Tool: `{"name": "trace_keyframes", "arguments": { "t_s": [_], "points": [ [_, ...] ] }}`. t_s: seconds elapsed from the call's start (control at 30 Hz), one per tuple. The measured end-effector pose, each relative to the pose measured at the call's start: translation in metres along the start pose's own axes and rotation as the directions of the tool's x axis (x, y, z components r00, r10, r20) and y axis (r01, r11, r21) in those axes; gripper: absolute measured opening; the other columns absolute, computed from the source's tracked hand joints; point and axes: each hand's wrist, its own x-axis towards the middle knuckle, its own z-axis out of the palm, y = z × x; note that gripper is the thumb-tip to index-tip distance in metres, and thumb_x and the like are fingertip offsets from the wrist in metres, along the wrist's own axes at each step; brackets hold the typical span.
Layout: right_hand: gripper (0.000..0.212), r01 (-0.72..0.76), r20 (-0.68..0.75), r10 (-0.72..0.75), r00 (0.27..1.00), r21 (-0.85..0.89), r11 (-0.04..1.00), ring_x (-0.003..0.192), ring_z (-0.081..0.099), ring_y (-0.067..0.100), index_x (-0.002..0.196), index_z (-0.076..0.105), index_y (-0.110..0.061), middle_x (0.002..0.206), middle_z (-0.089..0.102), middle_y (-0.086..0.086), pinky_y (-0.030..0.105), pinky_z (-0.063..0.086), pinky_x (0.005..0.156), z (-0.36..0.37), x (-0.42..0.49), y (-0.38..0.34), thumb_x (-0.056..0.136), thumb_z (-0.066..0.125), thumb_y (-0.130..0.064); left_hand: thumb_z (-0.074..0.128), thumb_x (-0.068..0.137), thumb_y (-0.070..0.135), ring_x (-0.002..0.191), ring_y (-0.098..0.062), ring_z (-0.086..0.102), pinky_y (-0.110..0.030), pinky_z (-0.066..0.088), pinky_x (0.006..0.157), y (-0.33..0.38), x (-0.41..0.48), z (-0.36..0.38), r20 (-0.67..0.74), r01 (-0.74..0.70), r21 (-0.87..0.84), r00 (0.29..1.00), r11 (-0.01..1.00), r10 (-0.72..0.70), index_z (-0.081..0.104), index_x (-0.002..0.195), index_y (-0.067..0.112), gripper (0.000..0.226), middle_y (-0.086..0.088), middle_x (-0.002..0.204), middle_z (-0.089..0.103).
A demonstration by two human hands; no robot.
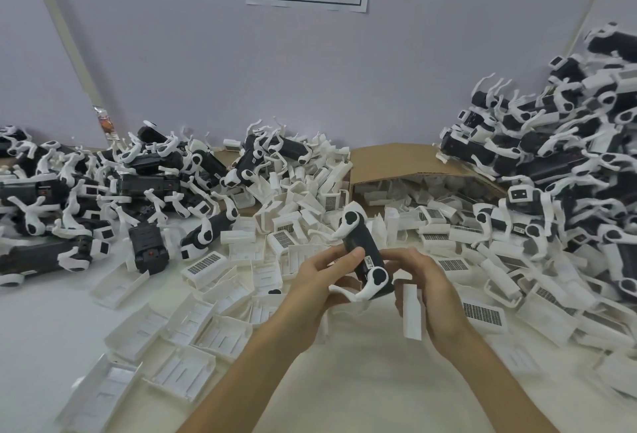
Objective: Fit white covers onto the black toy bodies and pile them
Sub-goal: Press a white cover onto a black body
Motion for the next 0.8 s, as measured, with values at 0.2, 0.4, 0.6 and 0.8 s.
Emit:
{"name": "trace_keyframes", "arguments": {
  "t_s": [0.2, 0.4, 0.6, 0.8],
  "points": [
    [0.036, 0.118, -0.172, -0.103, 0.98, 0.08, 0.99, 0.057, 0.044, 0.014, 0.073, 0.073, -0.013, 0.066, 0.051, 0.0, 0.028, 0.035, 0.054, -0.01, 0.002, 0.002, 0.073, 0.041, -0.029, 0.075, 0.077, 0.043, 0.081, -0.02, 0.06, -0.021, 0.052, 0.068, 0.002, -0.001, -0.001, 0.024, 0.043, -0.028, 0.999, 0.999, -0.043, 0.077, 0.098, 0.022, 0.03, -0.005, 0.098, 0.071],
    [0.021, 0.146, -0.347, -0.101, 0.933, 0.106, 0.984, 0.049, 0.038, 0.019, 0.046, 0.05, -0.018, 0.053, 0.041, 0.004, 0.029, 0.026, 0.05, -0.018, 0.004, 0.004, 0.063, 0.04, -0.022, 0.075, 0.083, 0.043, 0.094, -0.025, 0.059, -0.024, 0.052, 0.077, 0.002, -0.002, -0.002, 0.063, 0.073, -0.023, 0.995, 0.997, -0.072, 0.074, 0.107, 0.02, 0.033, -0.008, 0.107, 0.071],
    [0.031, 0.201, -0.534, -0.074, 0.842, 0.185, 0.962, 0.049, 0.046, 0.009, 0.046, 0.043, -0.024, 0.056, 0.046, -0.008, 0.026, 0.035, 0.052, -0.026, 0.01, 0.007, 0.077, 0.043, -0.024, 0.078, 0.083, 0.035, 0.08, -0.014, 0.071, -0.02, 0.054, 0.072, -0.001, -0.004, 0.003, 0.184, 0.122, 0.057, 0.974, 0.991, -0.13, 0.079, 0.105, 0.022, 0.025, 0.0, 0.101, 0.076],
    [0.051, 0.216, -0.65, 0.022, 0.76, 0.285, 0.934, 0.06, 0.06, 0.013, 0.046, 0.042, -0.024, 0.058, 0.053, -0.011, 0.032, 0.045, 0.062, -0.032, 0.015, 0.005, 0.097, 0.042, -0.024, 0.077, 0.08, 0.024, 0.092, -0.027, 0.072, -0.028, 0.059, 0.075, -0.006, -0.002, 0.005, 0.21, 0.112, 0.128, 0.968, 0.985, -0.137, 0.066, 0.123, -0.002, 0.052, -0.021, 0.115, 0.071]
  ]
}}
